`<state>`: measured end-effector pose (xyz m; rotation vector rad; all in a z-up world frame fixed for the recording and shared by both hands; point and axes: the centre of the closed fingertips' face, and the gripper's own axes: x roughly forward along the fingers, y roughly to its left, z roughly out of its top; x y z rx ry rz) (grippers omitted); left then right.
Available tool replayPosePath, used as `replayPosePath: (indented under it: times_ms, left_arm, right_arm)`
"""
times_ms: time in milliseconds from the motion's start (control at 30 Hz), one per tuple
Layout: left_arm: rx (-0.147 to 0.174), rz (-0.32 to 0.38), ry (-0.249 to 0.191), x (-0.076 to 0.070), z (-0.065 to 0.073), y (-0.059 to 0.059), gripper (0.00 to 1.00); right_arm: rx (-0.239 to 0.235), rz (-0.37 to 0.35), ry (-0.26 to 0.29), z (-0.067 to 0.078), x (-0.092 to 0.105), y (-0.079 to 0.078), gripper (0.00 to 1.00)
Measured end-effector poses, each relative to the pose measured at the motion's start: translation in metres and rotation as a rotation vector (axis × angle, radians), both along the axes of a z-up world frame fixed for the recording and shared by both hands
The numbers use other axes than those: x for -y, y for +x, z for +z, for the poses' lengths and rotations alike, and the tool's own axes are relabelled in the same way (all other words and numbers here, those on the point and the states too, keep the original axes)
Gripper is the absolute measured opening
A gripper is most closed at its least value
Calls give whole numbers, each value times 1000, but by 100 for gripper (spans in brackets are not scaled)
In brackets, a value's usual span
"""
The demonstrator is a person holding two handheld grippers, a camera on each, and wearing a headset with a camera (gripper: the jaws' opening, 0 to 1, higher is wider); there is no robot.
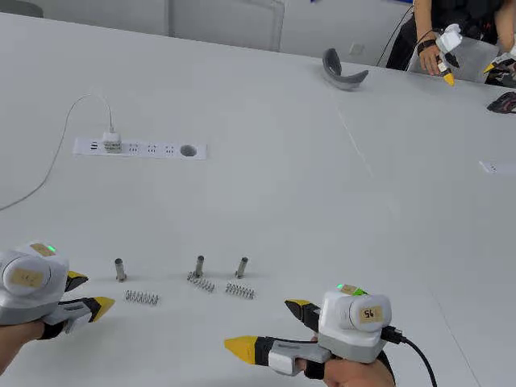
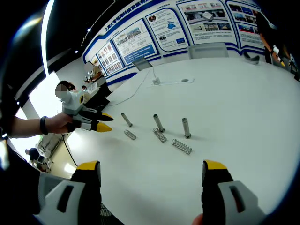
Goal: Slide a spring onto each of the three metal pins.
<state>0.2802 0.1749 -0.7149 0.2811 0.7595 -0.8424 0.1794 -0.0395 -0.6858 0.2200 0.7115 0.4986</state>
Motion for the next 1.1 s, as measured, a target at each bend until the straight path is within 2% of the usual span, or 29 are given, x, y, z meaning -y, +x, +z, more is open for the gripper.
replayPosePath:
  times_ms: [167, 667, 767, 900, 1100]
  left_arm:
    - [4, 15, -24, -2, 4, -1, 43]
    - [10, 34, -57, -10, 15, -8, 56]
    - [12, 41, -38, -15, 12, -9, 56]
    - [-1, 63, -50, -20, 12, -15, 59]
    - [-16, 70, -47, -21, 7, -22, 63]
  right_arm:
    - [0, 0, 0, 0, -1, 0, 91]
    - [0, -11, -5, -1, 4, 0, 91]
    - [-1, -11, -9, -1, 5, -1, 91]
    - [-3, -15, -15, -1, 7, -3, 91]
    - [-1, -30, -14, 0, 12, -3, 91]
